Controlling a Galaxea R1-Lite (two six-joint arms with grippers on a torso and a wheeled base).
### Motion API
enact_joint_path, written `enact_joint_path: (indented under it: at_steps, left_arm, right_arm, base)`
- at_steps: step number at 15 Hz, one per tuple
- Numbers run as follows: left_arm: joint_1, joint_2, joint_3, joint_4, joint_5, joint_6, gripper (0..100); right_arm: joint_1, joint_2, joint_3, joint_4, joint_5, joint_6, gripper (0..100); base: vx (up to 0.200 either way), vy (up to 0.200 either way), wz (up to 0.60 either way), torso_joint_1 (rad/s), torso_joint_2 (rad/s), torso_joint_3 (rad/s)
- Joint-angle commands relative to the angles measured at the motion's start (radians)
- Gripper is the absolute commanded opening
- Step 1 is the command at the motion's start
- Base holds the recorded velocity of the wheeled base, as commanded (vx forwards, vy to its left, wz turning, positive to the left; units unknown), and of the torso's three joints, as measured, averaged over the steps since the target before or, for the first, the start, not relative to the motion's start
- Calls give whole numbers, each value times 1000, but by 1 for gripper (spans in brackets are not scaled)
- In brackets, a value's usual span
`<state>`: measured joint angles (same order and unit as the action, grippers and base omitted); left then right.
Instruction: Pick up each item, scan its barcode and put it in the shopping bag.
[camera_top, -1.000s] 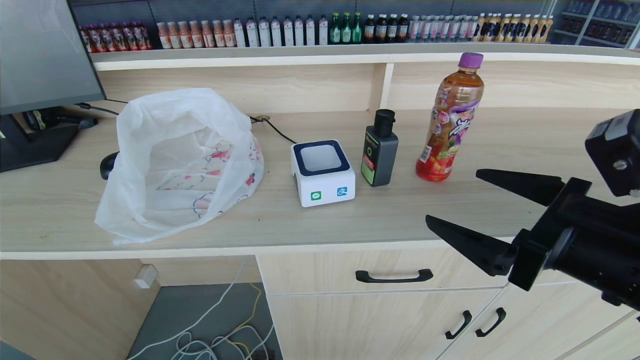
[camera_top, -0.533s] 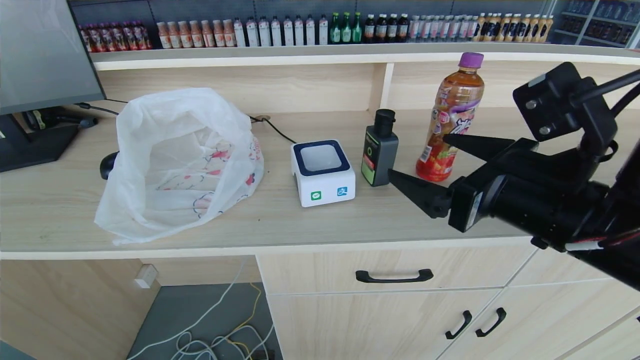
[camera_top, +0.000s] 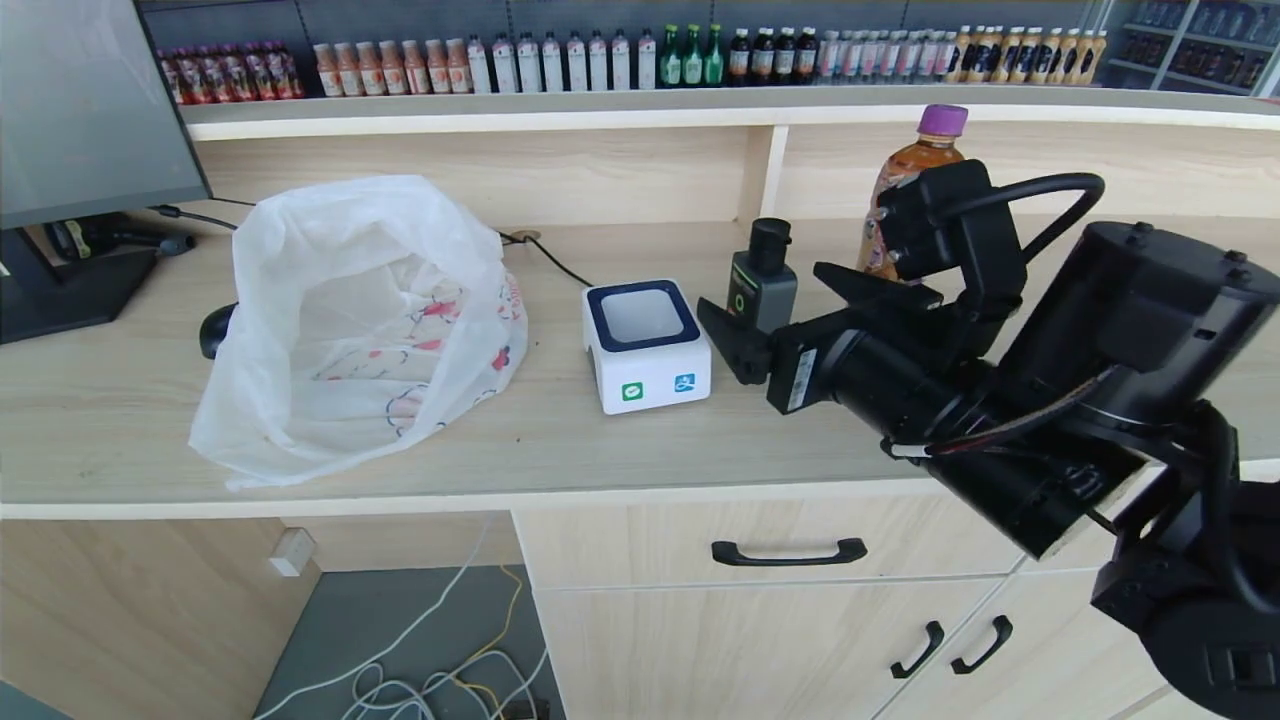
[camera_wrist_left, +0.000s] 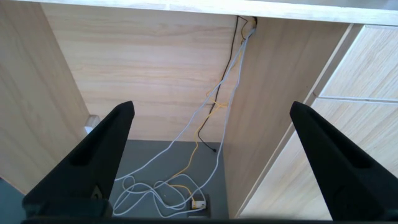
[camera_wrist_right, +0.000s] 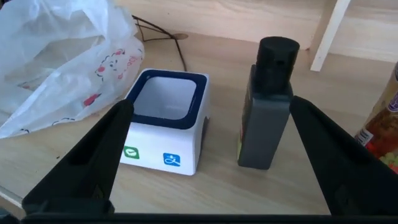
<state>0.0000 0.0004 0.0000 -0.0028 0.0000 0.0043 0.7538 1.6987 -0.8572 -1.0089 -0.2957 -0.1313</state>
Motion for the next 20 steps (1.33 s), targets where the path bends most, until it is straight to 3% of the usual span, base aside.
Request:
enact_joint_path:
  at_steps: [1,7,16,20]
  left_arm:
    - [0,0,0,0,0,0,100]
    - [0,0,0,0,0,0,100]
    - [0,0,0,0,0,0,100]
    - [0,0,0,0,0,-1,100]
  right_arm:
    - [1,78,-26,-40,-40,32,100]
    - [-31,119,-72,-51,-120,59,100]
    - [-126,170,-151,-53,-117,102,100]
    - [-128,180,-155,-53,-83,99,100]
  base:
    - [0,0,0,0,0,0]
    - [0,0,0,0,0,0]
    - [0,0,0,0,0,0]
    - [0,0,0,0,0,0]
